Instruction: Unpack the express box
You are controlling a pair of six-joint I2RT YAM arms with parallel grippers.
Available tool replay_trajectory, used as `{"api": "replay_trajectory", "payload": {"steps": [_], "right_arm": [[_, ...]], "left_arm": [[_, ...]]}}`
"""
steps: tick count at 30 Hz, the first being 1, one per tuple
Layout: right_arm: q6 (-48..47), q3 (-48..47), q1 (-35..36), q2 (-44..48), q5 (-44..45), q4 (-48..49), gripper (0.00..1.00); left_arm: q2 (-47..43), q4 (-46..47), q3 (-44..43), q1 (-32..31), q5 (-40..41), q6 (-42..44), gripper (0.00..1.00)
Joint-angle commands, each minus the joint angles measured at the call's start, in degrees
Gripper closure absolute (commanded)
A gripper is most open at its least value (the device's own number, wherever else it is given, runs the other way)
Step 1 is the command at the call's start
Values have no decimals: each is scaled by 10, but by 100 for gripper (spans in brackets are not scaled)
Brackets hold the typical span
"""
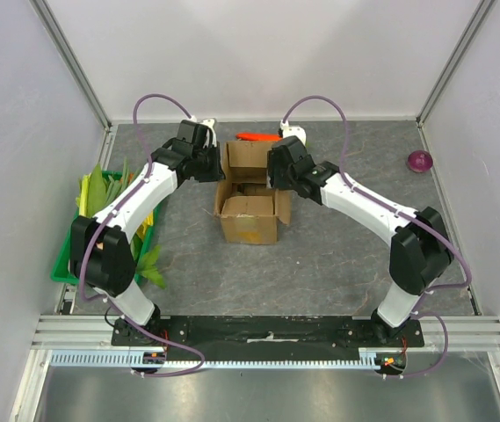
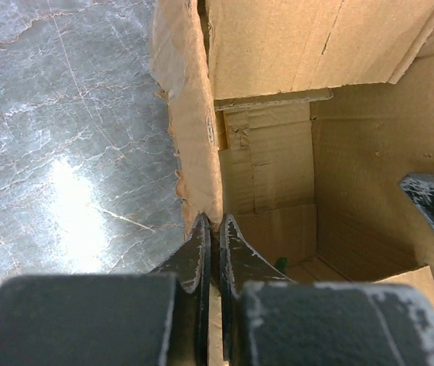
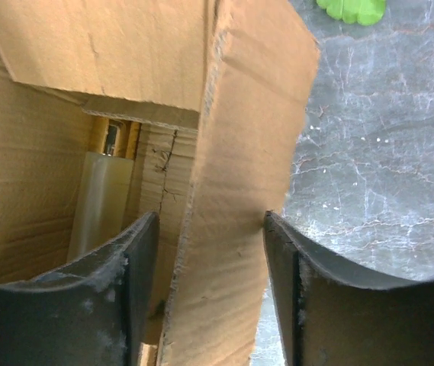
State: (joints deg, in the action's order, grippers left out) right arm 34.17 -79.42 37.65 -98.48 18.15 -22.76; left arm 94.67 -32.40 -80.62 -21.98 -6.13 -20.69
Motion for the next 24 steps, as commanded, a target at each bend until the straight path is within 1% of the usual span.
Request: {"api": "replay_trajectory", "payload": {"steps": [1, 2, 3, 5, 6, 8, 9, 10, 12, 13, 15, 16, 20, 21, 23, 24], "right_arm": [[-67, -71, -1, 42, -17, -21, 29], [-81, -90, -2, 44, -16, -29, 25], [-109, -98, -2, 49, -15, -32, 18], [-142, -121, -3, 61, -21, -38, 12], [-180, -127, -4, 66, -26, -39, 7], [-227, -139, -4, 75, -43, -36, 4], [-259, -143, -4, 75, -75, -36, 2], [-313, -146, -4, 74, -86, -37, 2], [-377, -143, -1, 73, -136, -39, 2], [-425, -136, 0, 73, -143, -39, 2], [-462, -128, 6, 67, -152, -40, 2], [-491, -118, 8, 65, -150, -43, 2], [-527, -88, 15, 54, -144, -33, 2], [-530, -72, 15, 53, -143, -18, 2], [-527, -50, 17, 56, -146, 7, 2], [-526, -34, 18, 58, -150, 27, 2]], "left_arm": [[-21, 12, -20, -5, -37, 37, 98], [-23, 12, -28, -5, -45, 57, 98], [-22, 7, -32, -5, -52, 66, 98], [-21, -5, -44, -5, -67, 89, 98], [-22, -15, -45, -6, -74, 97, 98], [-24, -22, -44, -7, -95, 123, 98], [-26, -30, -42, -7, -103, 132, 98], [-27, -35, -40, -8, -106, 140, 98], [-34, -48, -38, -10, -113, 171, 98], [-37, -59, -35, -10, -115, 187, 98], [-50, -62, -27, -10, -125, 195, 97], [-55, -57, -18, -11, -128, 196, 92], [-82, -35, 12, -14, -138, 188, 70], [-92, -30, 17, -14, -131, 185, 60], [-102, -21, 35, -14, -130, 178, 53], [-113, -21, 41, -14, -130, 174, 52]]}}
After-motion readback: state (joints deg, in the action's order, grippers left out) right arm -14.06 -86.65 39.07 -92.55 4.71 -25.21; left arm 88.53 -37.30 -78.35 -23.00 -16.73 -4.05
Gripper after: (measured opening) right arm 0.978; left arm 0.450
